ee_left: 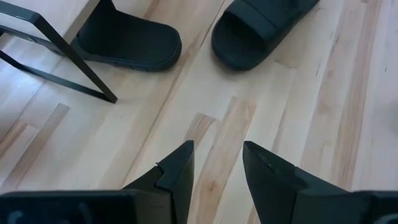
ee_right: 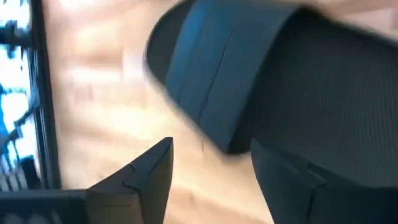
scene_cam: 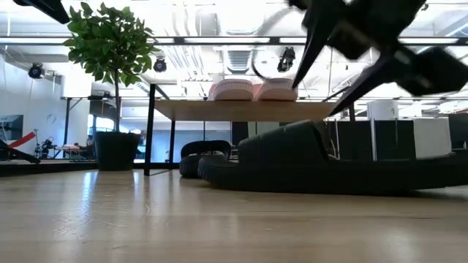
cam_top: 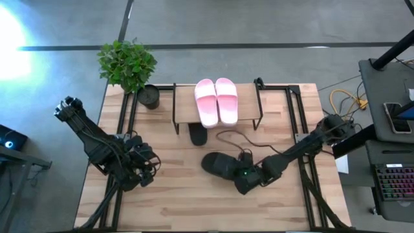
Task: Pick and place slides into the shelf
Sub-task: Put the black slipper under the shelf
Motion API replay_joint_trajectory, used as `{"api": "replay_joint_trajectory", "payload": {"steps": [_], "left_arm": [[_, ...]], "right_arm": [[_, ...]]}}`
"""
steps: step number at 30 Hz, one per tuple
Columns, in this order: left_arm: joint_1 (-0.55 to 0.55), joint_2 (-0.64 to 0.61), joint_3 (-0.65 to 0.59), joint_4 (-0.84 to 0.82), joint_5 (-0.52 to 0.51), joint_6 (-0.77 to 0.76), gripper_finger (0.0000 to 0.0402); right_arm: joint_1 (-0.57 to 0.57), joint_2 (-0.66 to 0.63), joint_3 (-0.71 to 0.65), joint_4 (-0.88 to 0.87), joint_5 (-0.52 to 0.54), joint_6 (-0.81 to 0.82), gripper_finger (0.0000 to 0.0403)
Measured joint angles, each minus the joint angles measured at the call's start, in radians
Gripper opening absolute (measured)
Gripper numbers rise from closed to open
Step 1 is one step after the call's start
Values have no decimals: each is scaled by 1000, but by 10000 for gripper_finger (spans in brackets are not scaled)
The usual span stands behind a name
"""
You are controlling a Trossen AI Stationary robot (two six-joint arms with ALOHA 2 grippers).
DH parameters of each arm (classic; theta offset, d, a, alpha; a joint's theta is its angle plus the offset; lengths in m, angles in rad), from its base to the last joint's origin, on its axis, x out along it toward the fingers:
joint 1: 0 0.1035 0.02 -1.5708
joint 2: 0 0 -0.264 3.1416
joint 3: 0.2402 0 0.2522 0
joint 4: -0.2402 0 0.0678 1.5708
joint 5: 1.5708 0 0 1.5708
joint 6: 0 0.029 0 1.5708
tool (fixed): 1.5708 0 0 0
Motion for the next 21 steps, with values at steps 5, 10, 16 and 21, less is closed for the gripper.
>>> {"api": "replay_joint_trajectory", "payload": {"steps": [5,10,16,21], "left_arm": [[0,0,0,0,-12,0,123],[1,0,0,-1,-38,0,123],[0,0,0,1,-39,-3,123],[1,1,0,1,-40,-8,123]], "right_arm": [[40,-26,77,-101,5,-403,215],[61,-9,227,-276,42,-1094,206],[46,57,297,-408,43,-1711,215],[32,97,246,-425,45,-1942,230]]}}
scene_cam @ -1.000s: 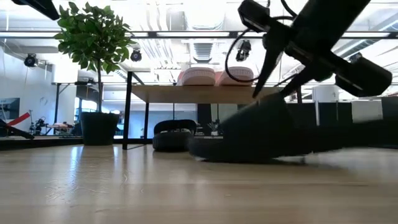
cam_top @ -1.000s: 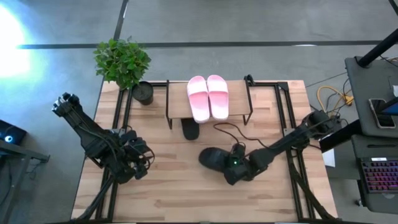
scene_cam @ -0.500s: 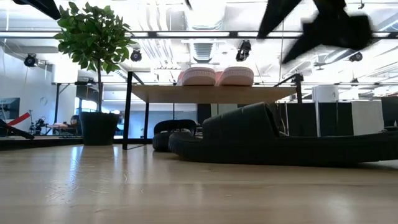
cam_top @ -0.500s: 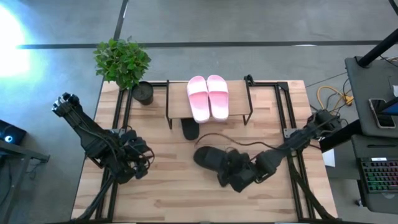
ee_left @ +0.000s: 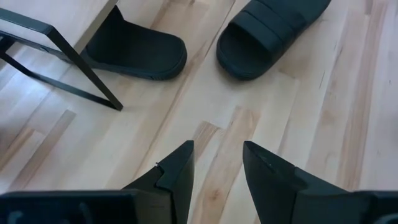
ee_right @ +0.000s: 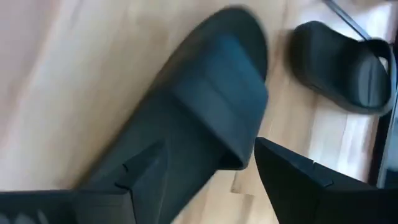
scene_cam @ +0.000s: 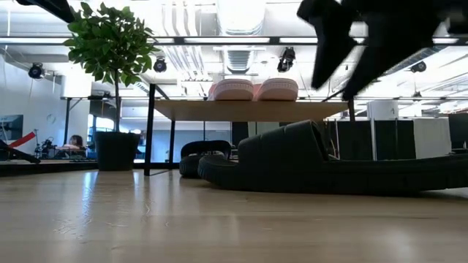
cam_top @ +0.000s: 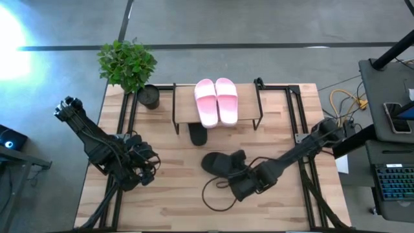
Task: Pick and place slides into the shelf
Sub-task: Put the black slipper under the shelf
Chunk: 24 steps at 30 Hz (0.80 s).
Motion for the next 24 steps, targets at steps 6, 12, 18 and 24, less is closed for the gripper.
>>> {"api": "replay_joint_trajectory", "payload": {"steps": [6,12,18,24], "left_arm": [[0,0,0,-4,-1,-38,123],[1,0,0,-24,-4,-76,123],[2,0,0,-24,-5,-78,123],[2,0,-1,-29,-5,-98,123]], "right_arm": [[2,26,-78,48,114,-165,239],[-12,26,-94,129,271,-147,230],[-9,26,-143,203,199,-222,228],[-9,26,-154,228,193,-238,228]]}}
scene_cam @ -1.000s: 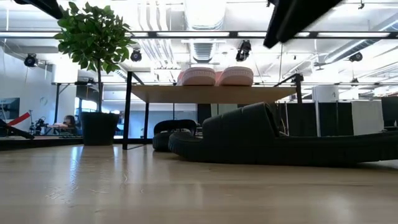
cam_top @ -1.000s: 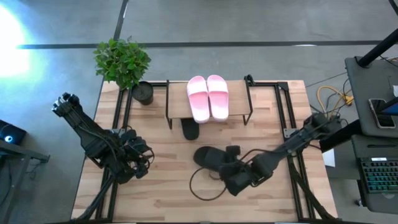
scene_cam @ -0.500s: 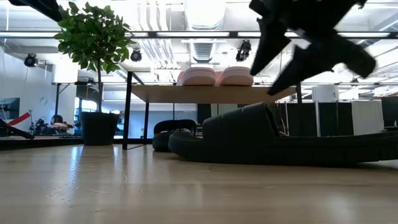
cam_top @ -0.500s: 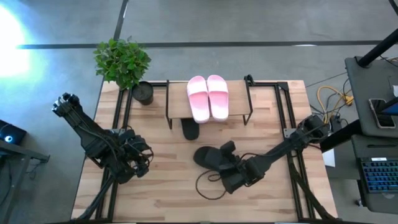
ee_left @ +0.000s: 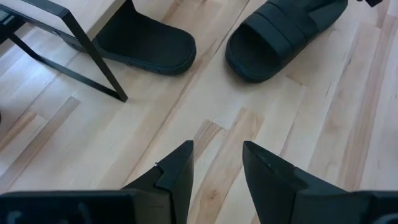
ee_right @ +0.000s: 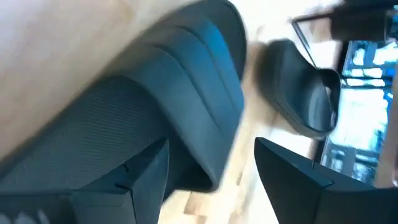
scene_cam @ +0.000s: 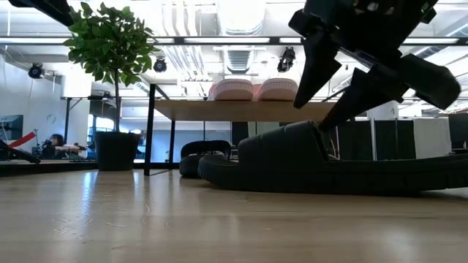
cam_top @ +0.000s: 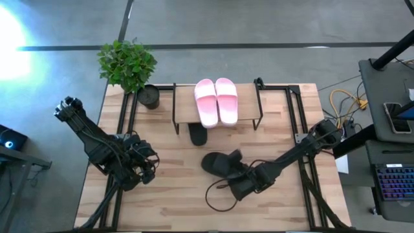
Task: Pick and place slides into the shelf
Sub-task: Put the black slipper under the shelf
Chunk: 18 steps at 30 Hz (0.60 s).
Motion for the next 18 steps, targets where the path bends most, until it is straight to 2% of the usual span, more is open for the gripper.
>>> {"api": "replay_joint_trajectory", "payload": {"steps": [6,13,18], "left_arm": [[0,0,0,0,-1,-1,123],[0,0,0,1,-1,-2,123],[2,0,0,1,-2,-3,123]], "right_arm": [[4,0,-44,116,-73,-85,228],[-5,0,-120,333,-28,-254,227],[-36,0,-137,352,-16,-247,199]]}}
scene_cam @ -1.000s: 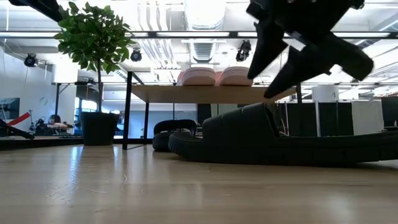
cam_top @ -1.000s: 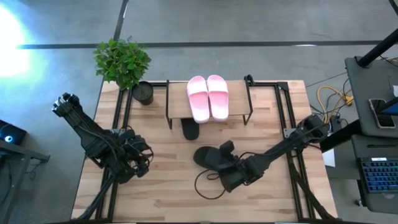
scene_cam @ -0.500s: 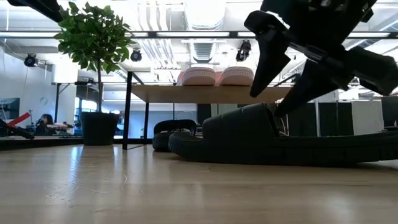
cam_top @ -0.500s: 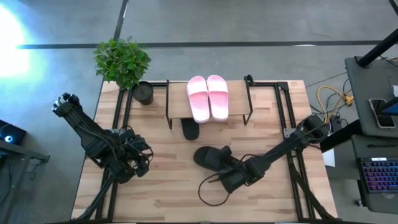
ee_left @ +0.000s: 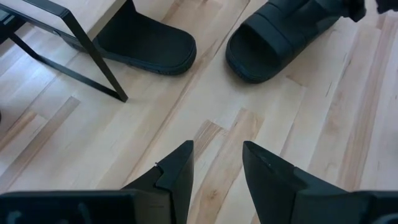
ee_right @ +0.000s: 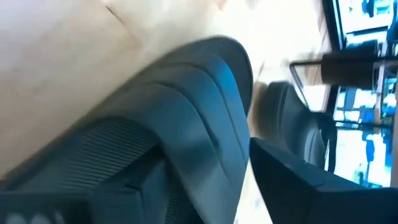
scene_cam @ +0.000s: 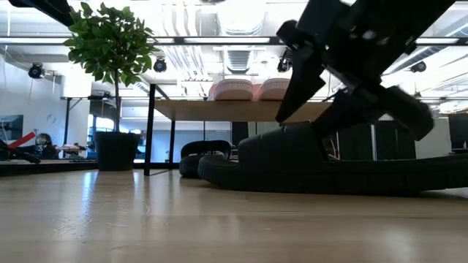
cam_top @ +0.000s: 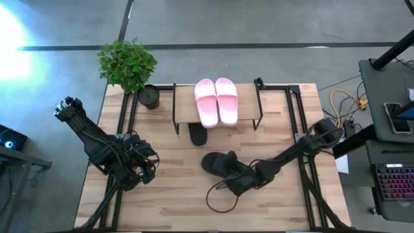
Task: Pick and place slides into the shelf
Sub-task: Put the black slipper under the shelf
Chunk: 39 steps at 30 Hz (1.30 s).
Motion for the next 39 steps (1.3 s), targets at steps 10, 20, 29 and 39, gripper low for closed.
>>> {"api": "replay_joint_trajectory", "payload": {"steps": [10,20,29,39], "left_arm": [[5,0,0,0,0,0,123],[5,0,0,-1,-7,3,123],[5,0,0,-42,-18,3,123],[5,0,0,-44,-17,3,123]], "right_arm": [[-85,-1,10,-32,13,203,36],[-91,-2,100,-600,143,806,15],[-123,30,109,-700,159,971,14],[-173,149,241,-712,157,1078,40]]}}
